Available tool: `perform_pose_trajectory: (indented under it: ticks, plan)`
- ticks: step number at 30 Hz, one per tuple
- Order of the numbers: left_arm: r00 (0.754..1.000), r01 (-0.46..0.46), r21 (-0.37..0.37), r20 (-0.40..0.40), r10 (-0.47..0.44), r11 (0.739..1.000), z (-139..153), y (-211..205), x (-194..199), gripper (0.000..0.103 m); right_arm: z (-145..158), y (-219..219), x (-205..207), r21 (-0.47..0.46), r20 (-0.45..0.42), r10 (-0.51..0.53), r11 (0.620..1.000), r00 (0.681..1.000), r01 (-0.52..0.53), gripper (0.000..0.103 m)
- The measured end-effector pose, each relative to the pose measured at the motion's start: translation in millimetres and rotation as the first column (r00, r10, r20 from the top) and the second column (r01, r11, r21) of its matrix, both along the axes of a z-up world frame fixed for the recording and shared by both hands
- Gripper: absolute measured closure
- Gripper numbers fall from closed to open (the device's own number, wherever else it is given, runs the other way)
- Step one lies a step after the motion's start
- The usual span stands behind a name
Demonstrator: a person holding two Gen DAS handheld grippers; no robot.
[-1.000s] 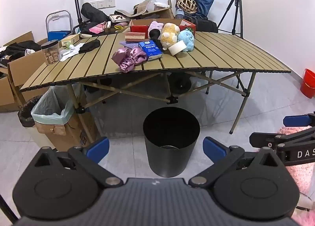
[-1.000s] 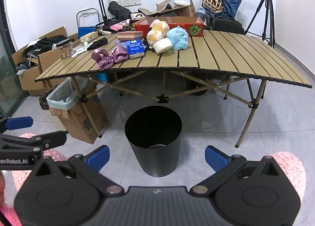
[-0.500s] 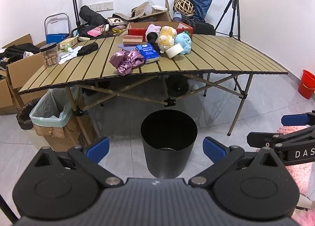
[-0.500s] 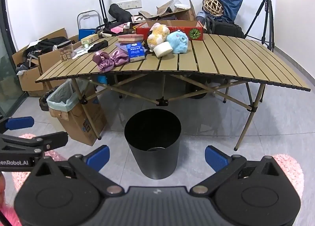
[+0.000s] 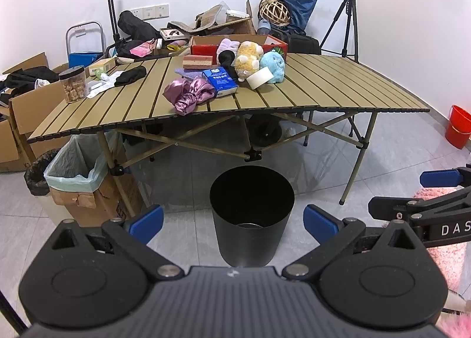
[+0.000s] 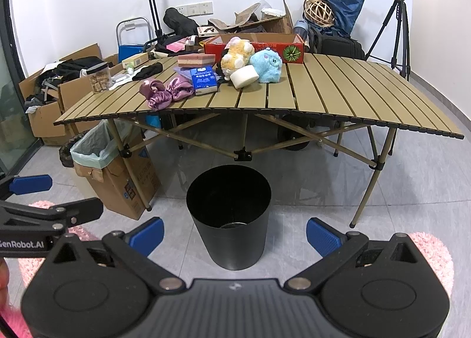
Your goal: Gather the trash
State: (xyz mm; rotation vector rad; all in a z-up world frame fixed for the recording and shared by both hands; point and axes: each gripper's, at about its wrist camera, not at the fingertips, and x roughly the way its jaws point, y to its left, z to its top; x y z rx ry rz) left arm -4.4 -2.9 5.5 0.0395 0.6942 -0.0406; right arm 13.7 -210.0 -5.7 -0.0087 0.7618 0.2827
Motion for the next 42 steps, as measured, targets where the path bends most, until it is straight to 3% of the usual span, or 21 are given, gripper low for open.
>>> perform_pose_trajectory:
  ticks: [42]
  plan:
    - [1.0,-0.001,-0.001,0.007,0.001,1.0,1.8,-0.7,-2.3,0.0,4.6,-0.9,-2.8,0.001,0.026,0.005,1.0,1.0,-0.005,0.0]
